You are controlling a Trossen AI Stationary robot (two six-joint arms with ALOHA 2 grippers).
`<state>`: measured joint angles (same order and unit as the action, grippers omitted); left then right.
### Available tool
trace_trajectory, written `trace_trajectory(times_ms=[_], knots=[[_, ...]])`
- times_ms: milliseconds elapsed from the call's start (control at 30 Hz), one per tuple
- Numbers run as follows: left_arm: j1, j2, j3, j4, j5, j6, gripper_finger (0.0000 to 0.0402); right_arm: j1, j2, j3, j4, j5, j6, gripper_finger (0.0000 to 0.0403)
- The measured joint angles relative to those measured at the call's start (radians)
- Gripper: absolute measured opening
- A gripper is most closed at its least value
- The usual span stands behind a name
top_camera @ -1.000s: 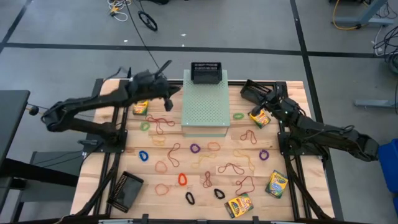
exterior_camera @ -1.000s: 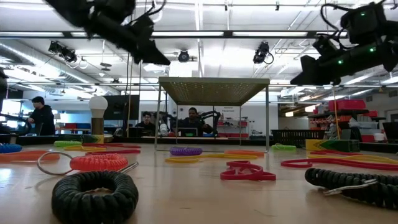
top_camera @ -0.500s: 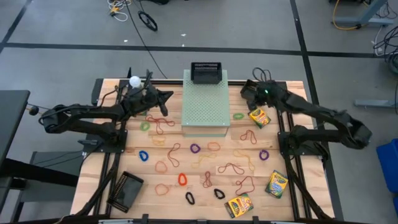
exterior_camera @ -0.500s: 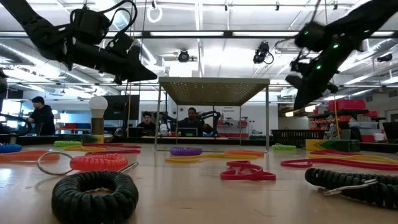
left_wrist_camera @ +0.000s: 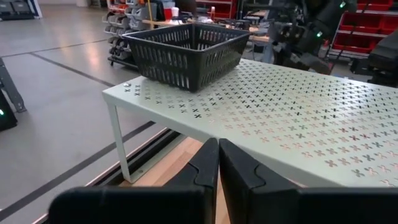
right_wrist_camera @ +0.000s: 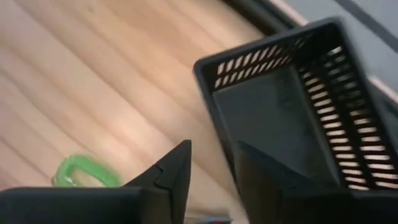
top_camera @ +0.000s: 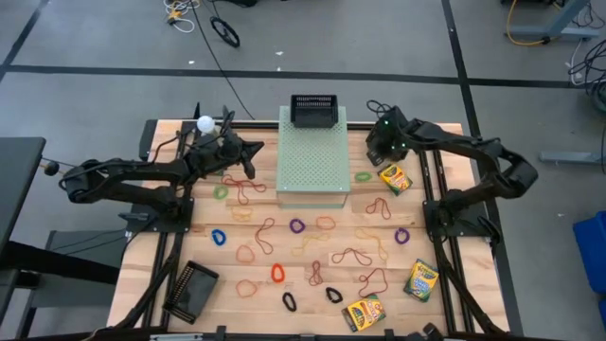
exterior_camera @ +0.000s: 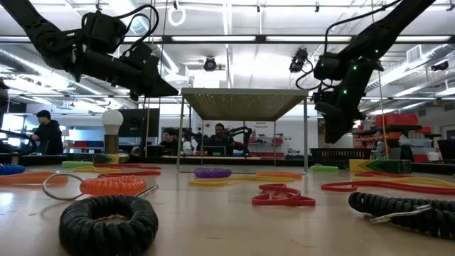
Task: Pick & Place Office Desk Supplies
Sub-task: Put the top black bin on the shelf aligned with the other black bin
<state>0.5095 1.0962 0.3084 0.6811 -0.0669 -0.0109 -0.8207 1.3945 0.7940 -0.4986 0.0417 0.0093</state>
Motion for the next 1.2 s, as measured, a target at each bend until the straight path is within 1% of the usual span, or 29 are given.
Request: trace_trajectory(times_ms=[100, 200, 300, 500, 533, 600, 667, 767, 867, 967, 1067, 1200], knots=[[0.0, 0.0, 0.0, 0.0, -0.001, 0.001, 0.0021, -0.001, 0.032, 0.0, -0.011, 0.007, 0.002, 0.014], [0.0, 0.0, 0.0, 0.0, -0.009, -0.001, 0.0021, -0.001, 0.054, 0.001, -0.015, 0.044, 0.001, 0.0128], [0.0, 0.0, 0.0, 0.001, -0.011, -0.002, 0.0021, -0.002, 0.059, 0.001, -0.014, 0.073, 0.001, 0.0101], [0.0, 0.0, 0.0, 0.001, -0.011, 0.034, 0.0021, -0.001, 0.058, 0.001, -0.015, 0.087, -0.01, 0.0024], [0.0, 0.0, 0.0, 0.002, -0.011, 0.031, 0.0021, 0.0, 0.058, 0.001, -0.015, 0.088, -0.017, 0.0013], [0.0, 0.0, 0.0, 0.002, -0.011, 0.03, 0.0021, 0.008, 0.058, 0.001, -0.015, 0.1, -0.026, 0.0006], [0.0, 0.0, 0.0, 0.002, -0.011, 0.03, 0.0021, 0.021, 0.057, 0.001, -0.016, 0.14, -0.047, 0.0011], [0.0, 0.0, 0.0, 0.002, -0.011, 0.03, 0.0021, 0.047, 0.057, 0.008, -0.046, 0.19, -0.082, 0.0047], [0.0, 0.0, 0.0, 0.003, -0.011, 0.03, 0.0021, 0.067, 0.056, 0.037, -0.096, 0.196, -0.118, 0.009], [0.0, 0.0, 0.0, 0.003, -0.011, 0.03, 0.0021, 0.074, 0.056, 0.05, -0.128, 0.188, -0.127, 0.012], [0.0, 0.0, 0.0, 0.003, -0.011, 0.029, 0.0021, 0.068, 0.057, 0.043, -0.124, 0.177, -0.128, 0.013], [0.0, 0.0, 0.0, 0.003, -0.011, 0.029, 0.0021, 0.057, 0.059, 0.009, -0.109, 0.194, -0.14, 0.0128]])
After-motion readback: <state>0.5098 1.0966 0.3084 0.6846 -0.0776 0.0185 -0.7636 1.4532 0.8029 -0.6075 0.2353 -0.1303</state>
